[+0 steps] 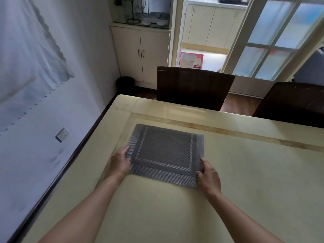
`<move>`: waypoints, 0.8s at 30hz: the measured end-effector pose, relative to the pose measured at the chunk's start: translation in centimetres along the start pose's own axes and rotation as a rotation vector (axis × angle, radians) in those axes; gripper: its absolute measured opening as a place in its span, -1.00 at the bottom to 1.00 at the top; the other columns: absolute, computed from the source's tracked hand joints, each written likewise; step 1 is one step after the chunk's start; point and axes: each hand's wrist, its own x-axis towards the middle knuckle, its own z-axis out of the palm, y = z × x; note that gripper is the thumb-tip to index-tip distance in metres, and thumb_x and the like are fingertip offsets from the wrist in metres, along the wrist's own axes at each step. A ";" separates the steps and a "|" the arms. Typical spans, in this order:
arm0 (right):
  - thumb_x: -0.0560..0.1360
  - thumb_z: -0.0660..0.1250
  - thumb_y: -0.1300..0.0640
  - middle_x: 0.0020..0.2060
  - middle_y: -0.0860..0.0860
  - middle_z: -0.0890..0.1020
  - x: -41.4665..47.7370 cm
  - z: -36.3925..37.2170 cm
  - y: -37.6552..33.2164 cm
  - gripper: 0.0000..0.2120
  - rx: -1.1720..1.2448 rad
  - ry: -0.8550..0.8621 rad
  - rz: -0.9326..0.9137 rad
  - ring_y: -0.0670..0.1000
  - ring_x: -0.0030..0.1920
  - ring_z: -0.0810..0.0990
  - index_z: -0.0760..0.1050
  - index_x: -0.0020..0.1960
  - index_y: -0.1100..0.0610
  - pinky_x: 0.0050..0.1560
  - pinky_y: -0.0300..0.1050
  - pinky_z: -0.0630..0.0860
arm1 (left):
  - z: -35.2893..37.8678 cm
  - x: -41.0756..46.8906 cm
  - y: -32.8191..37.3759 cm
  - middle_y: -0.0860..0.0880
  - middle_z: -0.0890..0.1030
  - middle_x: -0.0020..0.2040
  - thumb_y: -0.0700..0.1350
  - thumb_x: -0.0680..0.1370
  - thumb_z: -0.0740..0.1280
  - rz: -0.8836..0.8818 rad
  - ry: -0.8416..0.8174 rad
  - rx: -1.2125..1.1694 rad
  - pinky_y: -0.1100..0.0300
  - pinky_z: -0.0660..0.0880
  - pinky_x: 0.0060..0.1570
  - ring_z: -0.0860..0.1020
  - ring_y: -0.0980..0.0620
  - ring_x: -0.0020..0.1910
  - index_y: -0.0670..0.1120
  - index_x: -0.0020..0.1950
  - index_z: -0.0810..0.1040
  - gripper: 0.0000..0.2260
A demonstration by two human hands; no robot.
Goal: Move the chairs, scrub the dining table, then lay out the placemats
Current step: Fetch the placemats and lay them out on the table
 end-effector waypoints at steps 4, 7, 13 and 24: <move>0.52 0.25 0.21 0.32 0.07 0.48 1.5 0.4 -0.6 -0.50 -0.074 -0.029 -0.029 0.09 0.28 0.46 0.30 0.45 0.06 0.20 -0.07 0.42 | 0.2 1.7 -0.6 -0.08 0.40 0.42 -0.39 0.50 0.29 -0.003 0.010 0.003 0.12 0.26 0.42 0.35 -0.05 0.40 -0.13 0.43 0.37 -0.49; 0.54 0.24 0.18 0.32 0.06 0.47 2.0 0.5 -0.7 -0.51 -0.115 -0.037 -0.037 0.09 0.29 0.45 0.29 0.46 0.04 0.21 -0.08 0.41 | 0.3 2.4 -0.7 -0.08 0.41 0.41 -0.39 0.50 0.29 -0.005 0.018 -0.014 0.13 0.27 0.41 0.36 -0.05 0.40 -0.11 0.43 0.37 -0.48; 0.56 0.23 0.16 0.29 0.08 0.47 2.5 0.9 -0.8 -0.52 -0.145 -0.051 -0.040 0.09 0.27 0.46 0.28 0.46 0.02 0.21 -0.08 0.41 | 0.6 3.2 -0.7 -0.11 0.38 0.43 -0.40 0.52 0.26 -0.016 0.028 -0.038 0.16 0.21 0.42 0.33 -0.06 0.41 -0.10 0.44 0.34 -0.48; 0.58 0.19 0.12 0.23 0.07 0.47 3.0 1.0 -1.2 -0.56 -0.173 -0.066 -0.004 0.09 0.20 0.50 0.29 0.44 -0.08 0.13 -0.03 0.48 | 0.8 3.3 -1.2 -0.09 0.39 0.42 -0.38 0.51 0.28 0.021 0.041 -0.029 0.13 0.22 0.41 0.32 -0.07 0.42 -0.12 0.44 0.33 -0.49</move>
